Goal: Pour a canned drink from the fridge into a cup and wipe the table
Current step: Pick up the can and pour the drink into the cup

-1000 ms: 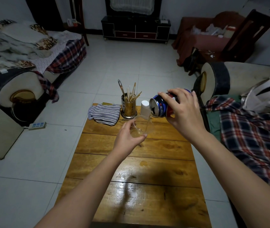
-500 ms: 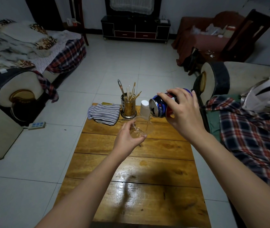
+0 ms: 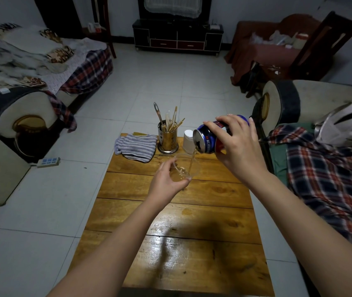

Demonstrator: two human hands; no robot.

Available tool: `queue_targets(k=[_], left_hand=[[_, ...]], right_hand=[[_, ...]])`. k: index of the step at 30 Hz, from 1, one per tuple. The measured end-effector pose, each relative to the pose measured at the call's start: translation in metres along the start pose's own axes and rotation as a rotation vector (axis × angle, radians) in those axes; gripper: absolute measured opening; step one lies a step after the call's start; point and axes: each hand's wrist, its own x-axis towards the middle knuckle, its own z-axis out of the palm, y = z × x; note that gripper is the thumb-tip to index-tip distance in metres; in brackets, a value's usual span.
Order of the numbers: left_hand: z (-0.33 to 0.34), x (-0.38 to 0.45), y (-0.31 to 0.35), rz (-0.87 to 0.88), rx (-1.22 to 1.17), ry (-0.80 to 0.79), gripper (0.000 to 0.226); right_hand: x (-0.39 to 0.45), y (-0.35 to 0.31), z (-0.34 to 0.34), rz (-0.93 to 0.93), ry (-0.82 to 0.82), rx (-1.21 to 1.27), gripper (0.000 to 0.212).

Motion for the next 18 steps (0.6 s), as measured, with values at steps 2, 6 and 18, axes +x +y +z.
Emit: queue_targets(k=[2, 6, 18], left_hand=[[0.0002, 0.0003, 0.0001, 0.000, 0.003, 0.005, 0.073], [0.0007, -0.0005, 0.0001, -0.005, 0.000, 0.008, 0.071], [0.0014, -0.0015, -0.0001, -0.005, 0.015, 0.010, 0.070]], right_hand=[[-0.0001, -0.0010, -0.0003, -0.004, 0.001, 0.000, 0.075], [-0.0008, -0.0015, 0.0023, -0.012, -0.009, -0.010, 0.075], [-0.0037, -0.0005, 0.0070, -0.024, -0.010, -0.034, 0.080]])
